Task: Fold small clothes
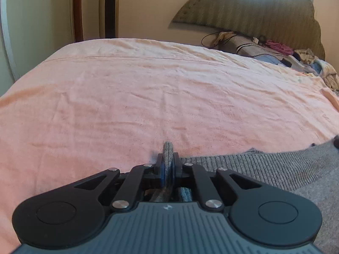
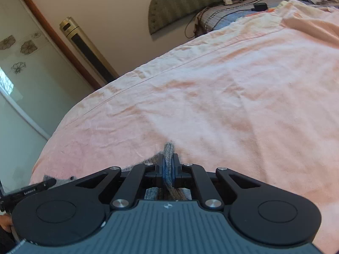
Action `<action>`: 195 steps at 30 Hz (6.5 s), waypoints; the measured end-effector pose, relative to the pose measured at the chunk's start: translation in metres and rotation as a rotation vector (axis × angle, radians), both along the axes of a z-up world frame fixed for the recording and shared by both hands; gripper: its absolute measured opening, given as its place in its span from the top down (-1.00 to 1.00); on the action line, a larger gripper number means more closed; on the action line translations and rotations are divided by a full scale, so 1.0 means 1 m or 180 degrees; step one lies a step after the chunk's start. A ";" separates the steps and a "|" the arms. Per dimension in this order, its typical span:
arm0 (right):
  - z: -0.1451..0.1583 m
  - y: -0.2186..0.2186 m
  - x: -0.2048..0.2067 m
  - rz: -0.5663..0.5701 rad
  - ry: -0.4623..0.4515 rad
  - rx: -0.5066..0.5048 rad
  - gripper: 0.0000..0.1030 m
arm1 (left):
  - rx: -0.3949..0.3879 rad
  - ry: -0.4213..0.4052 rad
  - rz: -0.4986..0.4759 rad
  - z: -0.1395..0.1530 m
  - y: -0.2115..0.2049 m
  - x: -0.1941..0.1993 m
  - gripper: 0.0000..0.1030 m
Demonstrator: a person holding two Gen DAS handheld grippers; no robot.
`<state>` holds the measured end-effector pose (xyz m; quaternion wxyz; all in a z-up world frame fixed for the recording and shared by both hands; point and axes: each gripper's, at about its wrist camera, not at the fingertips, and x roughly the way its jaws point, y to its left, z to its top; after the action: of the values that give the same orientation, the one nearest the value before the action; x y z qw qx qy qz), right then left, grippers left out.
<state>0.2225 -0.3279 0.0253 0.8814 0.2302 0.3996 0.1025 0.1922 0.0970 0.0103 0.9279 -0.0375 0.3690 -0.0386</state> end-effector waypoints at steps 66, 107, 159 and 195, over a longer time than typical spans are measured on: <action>0.000 0.095 -0.065 0.0082 -0.0461 -0.1447 -0.96 | 0.0362 -0.0035 -0.0101 -0.005 -0.069 -0.068 -1.00; -0.002 0.011 -0.232 -0.0420 0.0273 0.0958 0.74 | -0.2445 0.0439 0.1280 -0.026 0.026 -0.233 0.90; 0.005 -0.032 -0.286 -0.0677 0.0083 0.0988 -0.85 | -0.2430 -0.0143 0.1166 -0.016 0.039 -0.298 -0.79; 0.052 0.062 -0.217 0.0116 -0.0266 0.0570 -0.44 | -0.1970 0.0175 0.1290 -0.013 0.031 -0.238 0.89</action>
<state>0.0053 -0.2661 0.0776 0.8712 0.2962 0.3558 0.1633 -0.0457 0.1275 -0.0026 0.8511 -0.3898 0.3497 0.0373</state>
